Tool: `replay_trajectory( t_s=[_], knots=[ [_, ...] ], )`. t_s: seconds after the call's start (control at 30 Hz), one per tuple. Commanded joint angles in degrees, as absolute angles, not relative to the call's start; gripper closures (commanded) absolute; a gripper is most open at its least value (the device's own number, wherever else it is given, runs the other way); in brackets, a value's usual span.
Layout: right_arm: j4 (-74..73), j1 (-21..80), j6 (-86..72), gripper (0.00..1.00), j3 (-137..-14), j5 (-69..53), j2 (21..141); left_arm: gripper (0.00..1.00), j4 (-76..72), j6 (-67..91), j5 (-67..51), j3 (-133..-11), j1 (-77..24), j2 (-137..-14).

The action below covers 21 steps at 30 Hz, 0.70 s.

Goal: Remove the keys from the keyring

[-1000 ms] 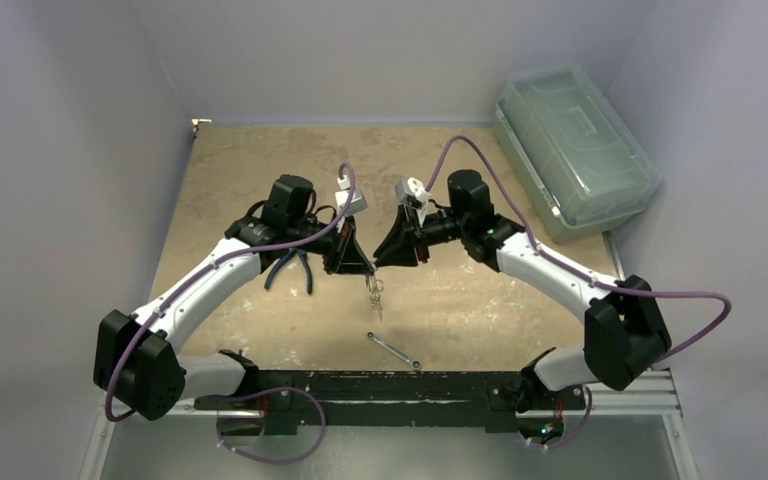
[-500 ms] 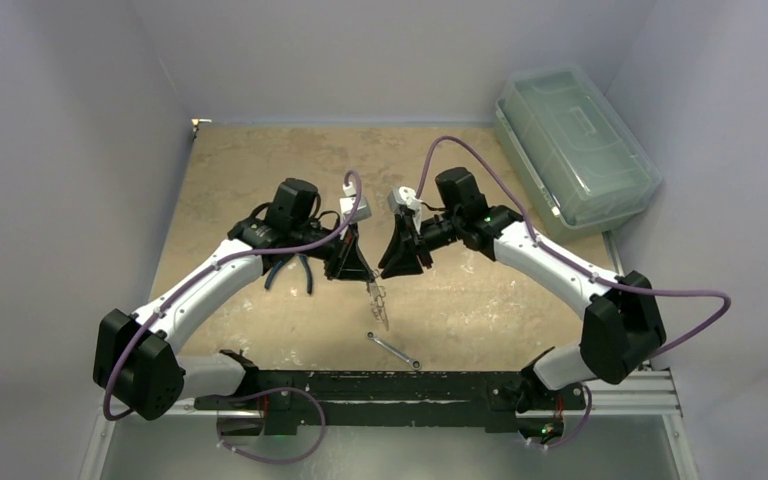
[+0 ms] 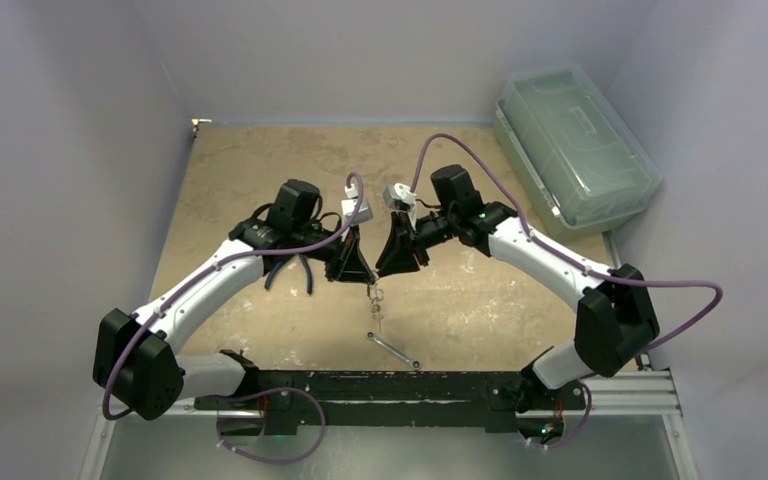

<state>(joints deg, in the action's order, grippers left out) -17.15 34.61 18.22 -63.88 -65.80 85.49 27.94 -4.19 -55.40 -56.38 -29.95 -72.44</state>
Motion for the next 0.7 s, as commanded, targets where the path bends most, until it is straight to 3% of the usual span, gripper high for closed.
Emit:
replay_trajectory(
  t_s=[0.0,0.37,0.47,0.57,0.67],
  knots=[
    [-16.8,35.0,17.1,0.73,-67.3,-67.5,86.6,1.0,27.0,-5.7,-56.4,-58.6,-30.4,-72.2],
    [-18.7,35.7,18.7,0.77,-68.0,-67.0,86.7,1.0,26.8,-5.5,-56.2,-58.6,-30.6,-72.5],
    [-19.2,36.2,19.2,0.83,-68.3,-66.7,86.7,1.0,26.8,-5.4,-56.0,-58.7,-30.6,-72.6],
    [-20.3,36.8,20.3,0.99,-68.7,-66.5,86.7,1.0,26.6,-5.0,-55.7,-58.8,-30.7,-72.5],
    [-20.4,36.8,20.9,1.0,-68.3,-66.7,86.4,1.0,26.2,-4.7,-54.9,-58.8,-30.6,-72.5]
  ],
)
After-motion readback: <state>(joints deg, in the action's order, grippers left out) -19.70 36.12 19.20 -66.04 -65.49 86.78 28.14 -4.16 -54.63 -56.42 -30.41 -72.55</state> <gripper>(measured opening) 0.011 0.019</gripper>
